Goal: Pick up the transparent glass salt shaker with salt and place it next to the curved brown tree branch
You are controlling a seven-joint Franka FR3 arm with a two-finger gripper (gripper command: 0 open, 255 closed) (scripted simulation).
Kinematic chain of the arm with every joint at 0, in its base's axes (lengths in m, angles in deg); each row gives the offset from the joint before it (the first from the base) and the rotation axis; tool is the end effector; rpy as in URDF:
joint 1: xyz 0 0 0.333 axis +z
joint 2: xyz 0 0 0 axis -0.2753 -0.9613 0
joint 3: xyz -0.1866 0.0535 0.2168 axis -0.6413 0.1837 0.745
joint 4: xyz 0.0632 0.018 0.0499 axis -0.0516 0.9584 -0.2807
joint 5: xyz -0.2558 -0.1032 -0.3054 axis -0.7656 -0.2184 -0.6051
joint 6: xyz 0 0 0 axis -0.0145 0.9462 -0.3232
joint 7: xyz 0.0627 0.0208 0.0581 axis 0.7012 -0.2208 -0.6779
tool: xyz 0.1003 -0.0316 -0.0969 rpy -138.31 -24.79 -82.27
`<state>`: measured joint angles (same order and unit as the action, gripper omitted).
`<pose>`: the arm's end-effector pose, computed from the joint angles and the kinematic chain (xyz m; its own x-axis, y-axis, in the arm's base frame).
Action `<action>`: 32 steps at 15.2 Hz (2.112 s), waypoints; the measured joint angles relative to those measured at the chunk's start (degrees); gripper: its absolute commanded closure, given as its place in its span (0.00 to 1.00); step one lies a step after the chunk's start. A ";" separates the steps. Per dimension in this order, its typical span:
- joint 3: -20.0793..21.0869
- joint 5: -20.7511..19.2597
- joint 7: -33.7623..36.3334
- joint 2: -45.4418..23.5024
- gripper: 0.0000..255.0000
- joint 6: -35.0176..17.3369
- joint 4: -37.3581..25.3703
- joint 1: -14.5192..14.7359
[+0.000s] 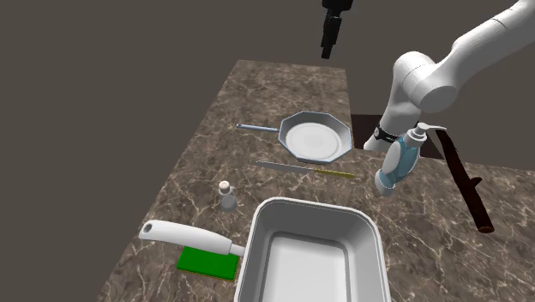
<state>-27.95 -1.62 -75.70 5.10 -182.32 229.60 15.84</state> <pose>0.3482 -0.0169 0.5192 0.9877 -0.1423 0.0645 -0.1374 -0.9877 -0.0751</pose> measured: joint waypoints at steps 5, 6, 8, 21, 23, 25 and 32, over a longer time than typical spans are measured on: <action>2.86 2.01 2.72 -2.78 0.00 -5.33 1.58 1.40; 3.70 2.57 3.51 -3.71 0.00 -6.96 1.92 1.80; 5.28 3.56 4.93 -5.58 0.00 -10.29 2.70 2.55; 16.78 5.97 16.04 -26.21 0.00 -32.54 -0.62 5.89; 18.78 4.97 18.56 -30.41 0.00 -35.20 -2.94 6.00; 20.38 3.52 20.96 -34.51 0.00 -37.46 -5.40 5.98; 24.54 -5.54 31.63 -49.27 0.00 -43.89 -15.01 7.13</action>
<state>-3.41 -7.17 -44.07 -44.17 -226.21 214.58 22.97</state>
